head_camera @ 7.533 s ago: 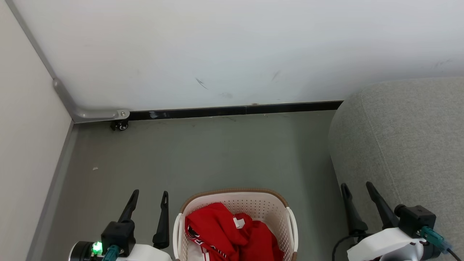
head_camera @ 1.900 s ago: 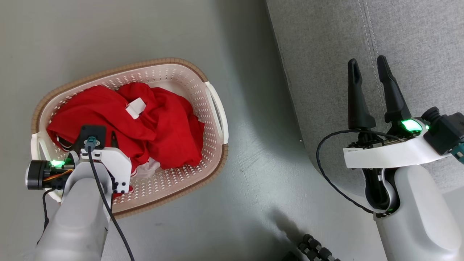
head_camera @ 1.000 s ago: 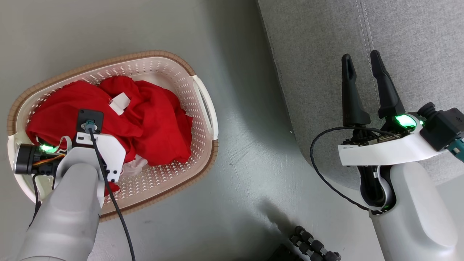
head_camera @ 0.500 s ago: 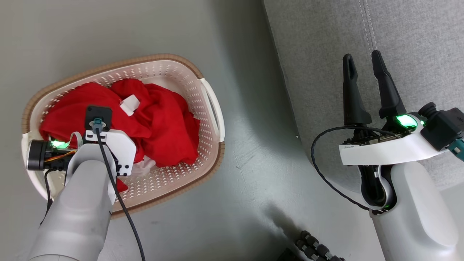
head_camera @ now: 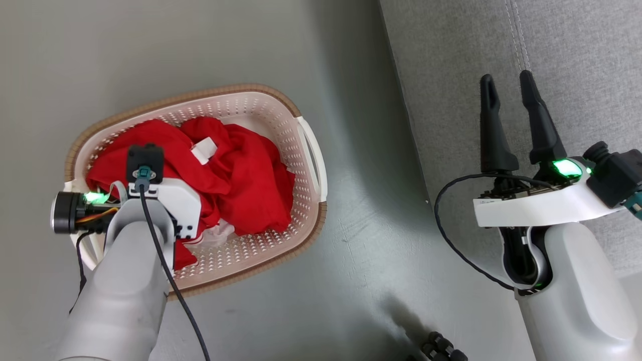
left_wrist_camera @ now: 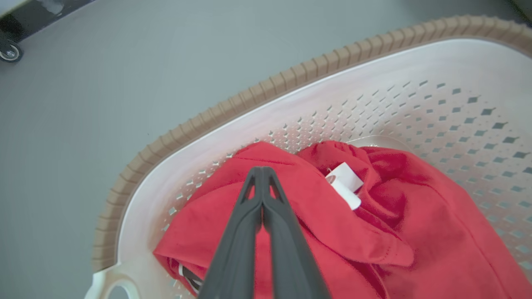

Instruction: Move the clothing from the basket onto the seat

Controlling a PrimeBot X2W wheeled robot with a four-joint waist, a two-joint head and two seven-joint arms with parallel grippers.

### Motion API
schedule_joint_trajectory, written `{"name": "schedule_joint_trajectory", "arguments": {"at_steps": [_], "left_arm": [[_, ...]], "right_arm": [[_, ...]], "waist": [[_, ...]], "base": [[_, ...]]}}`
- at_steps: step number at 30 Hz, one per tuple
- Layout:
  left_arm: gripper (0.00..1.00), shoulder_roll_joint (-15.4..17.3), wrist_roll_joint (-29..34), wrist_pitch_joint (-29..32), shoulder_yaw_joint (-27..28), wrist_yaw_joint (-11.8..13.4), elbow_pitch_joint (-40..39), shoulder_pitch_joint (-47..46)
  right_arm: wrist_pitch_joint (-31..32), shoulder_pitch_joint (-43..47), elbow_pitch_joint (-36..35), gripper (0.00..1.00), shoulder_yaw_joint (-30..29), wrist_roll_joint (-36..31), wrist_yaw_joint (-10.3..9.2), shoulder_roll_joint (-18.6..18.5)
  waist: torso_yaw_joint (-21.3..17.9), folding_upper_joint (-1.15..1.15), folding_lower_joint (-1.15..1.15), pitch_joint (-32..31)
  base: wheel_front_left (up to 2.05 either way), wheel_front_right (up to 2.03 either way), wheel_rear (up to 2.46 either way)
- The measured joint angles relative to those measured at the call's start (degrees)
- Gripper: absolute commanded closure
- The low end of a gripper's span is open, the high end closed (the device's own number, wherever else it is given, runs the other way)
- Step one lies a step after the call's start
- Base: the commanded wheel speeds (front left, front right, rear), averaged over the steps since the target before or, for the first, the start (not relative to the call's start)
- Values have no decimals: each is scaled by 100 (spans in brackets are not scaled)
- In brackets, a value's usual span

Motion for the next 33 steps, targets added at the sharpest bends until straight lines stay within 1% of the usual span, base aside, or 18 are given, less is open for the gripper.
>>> {"name": "schedule_joint_trajectory", "arguments": {"at_steps": [9,10,12,20,22,24,26,30,33], "left_arm": [[100,-107,-97,-74,56,-9,-710,9],[100,-113,-142,-75,74,-59,-815,12],[100,-110,-180,-77,96,-112,-1176,55],[99,-132,-308,-81,208,-154,-2615,338],[93,-138,-328,-82,230,-164,-2897,472],[83,-135,-357,-119,254,-180,-3177,583],[76,-134,-377,-122,303,-201,-3424,694],[64,-129,-415,-122,398,-202,-3820,968],[58,-125,-457,-122,485,-176,-4065,1191]], "right_arm": [[0,1,12,0,-100,-135,0,-1],[0,0,12,0,-105,-160,0,-1],[0,0,13,0,-125,-218,0,-2],[0,0,0,0,-259,-477,0,-7],[0,0,-1,0,-260,-549,0,-7],[0,1,0,0,-266,-603,0,-8],[0,4,1,0,-269,-646,0,-8],[0,10,11,0,-293,-744,0,-59],[0,12,29,0,-319,-817,0,-136]], "waist": [[150,0,0,-222],[167,0,0,-251],[201,0,0,-309],[345,0,0,-554],[382,0,0,-621],[420,0,0,-691],[458,0,0,-765],[536,0,0,-922],[598,0,0,-1049]], "base": [[0,0,0],[0,0,0],[0,0,0],[0,0,0],[0,0,0],[0,0,0],[0,0,0],[0,0,0],[0,0,0]]}}
